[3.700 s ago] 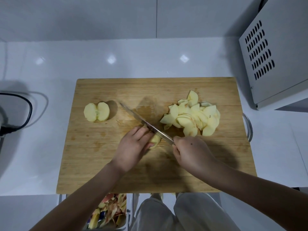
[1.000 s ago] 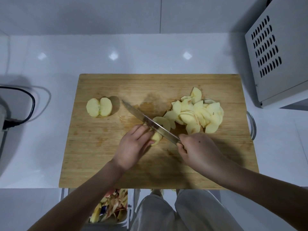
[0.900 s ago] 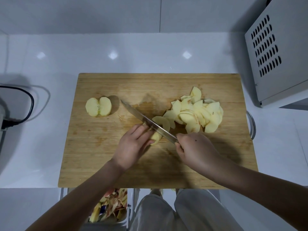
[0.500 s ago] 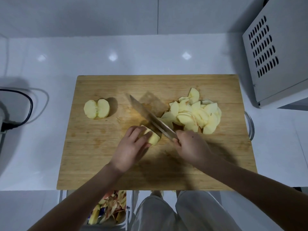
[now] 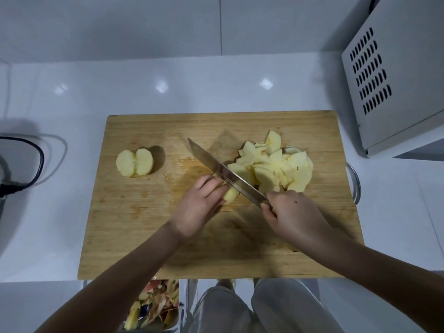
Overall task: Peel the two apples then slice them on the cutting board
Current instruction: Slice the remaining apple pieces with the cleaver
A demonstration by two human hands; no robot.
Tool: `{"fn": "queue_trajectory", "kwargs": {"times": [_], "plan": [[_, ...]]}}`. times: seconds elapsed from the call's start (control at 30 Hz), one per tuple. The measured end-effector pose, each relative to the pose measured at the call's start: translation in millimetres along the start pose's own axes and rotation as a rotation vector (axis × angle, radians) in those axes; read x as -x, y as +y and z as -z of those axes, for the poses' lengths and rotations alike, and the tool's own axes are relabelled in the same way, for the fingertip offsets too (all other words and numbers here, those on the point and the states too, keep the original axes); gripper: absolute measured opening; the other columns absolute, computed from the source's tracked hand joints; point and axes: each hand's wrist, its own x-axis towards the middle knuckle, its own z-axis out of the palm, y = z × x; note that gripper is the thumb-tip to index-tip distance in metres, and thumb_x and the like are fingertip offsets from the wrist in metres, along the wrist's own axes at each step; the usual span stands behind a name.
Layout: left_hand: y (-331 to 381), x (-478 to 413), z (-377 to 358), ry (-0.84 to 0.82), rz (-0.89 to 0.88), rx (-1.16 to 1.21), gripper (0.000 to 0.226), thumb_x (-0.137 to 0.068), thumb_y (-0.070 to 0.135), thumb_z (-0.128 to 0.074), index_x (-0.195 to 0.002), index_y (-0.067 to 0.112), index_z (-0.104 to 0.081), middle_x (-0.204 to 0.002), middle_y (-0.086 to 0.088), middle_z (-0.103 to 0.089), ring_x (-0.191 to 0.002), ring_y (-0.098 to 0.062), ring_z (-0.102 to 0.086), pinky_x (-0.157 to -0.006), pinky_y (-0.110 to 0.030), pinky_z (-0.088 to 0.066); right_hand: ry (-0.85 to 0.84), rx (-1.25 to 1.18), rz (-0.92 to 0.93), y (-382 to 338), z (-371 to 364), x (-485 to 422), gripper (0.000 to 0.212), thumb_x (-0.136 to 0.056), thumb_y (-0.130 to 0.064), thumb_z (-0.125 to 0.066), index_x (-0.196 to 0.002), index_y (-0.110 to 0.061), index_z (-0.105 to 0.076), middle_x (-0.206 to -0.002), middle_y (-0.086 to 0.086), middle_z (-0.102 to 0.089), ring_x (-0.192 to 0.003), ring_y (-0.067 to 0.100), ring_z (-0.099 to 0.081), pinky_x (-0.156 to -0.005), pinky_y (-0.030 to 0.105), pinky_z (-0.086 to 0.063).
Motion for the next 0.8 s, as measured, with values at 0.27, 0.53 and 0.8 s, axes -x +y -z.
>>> {"fn": "queue_trajectory", "kwargs": {"times": [0.27, 0.53, 0.8], "plan": [[-1, 0, 1, -0.038, 0.003, -0.012, 0.036, -0.092, 0.026, -0.047, -0.118, 0.006, -0.063, -0.117, -0.012, -0.063, -0.111, -0.027, -0.048, -0.086, -0.039, -0.052, -0.018, -0.001, 0.002, -8, 1, -3, 0.014, -0.099, -0.024, -0.037, -0.087, -0.022, -0.045, -0.062, -0.010, -0.035, -0.053, 0.006, -0.038, -0.045, 0.017, -0.025], [0, 2, 0, -0.024, 0.007, -0.021, 0.035, -0.090, 0.024, -0.048, -0.114, 0.005, -0.064, -0.116, -0.013, -0.062, -0.111, -0.026, -0.047, -0.082, -0.040, -0.054, -0.033, -0.086, -0.045, -11, -21, -32, 0.016, -0.097, -0.023, -0.042, -0.097, -0.015, -0.057, -0.064, -0.013, -0.034, -0.057, 0.006, -0.038, -0.048, 0.019, -0.026], [-3, 0, 0, -0.024, -0.015, -0.003, 0.033, -0.090, 0.025, -0.049, -0.111, 0.004, -0.064, -0.112, -0.014, -0.063, -0.106, -0.026, -0.047, -0.074, -0.037, -0.054, 0.020, -0.043, -0.004, -7, 0, 0, 0.016, -0.099, -0.028, -0.036, -0.091, -0.023, -0.049, -0.062, -0.013, -0.034, -0.053, 0.003, -0.036, -0.045, 0.015, -0.023]]}}
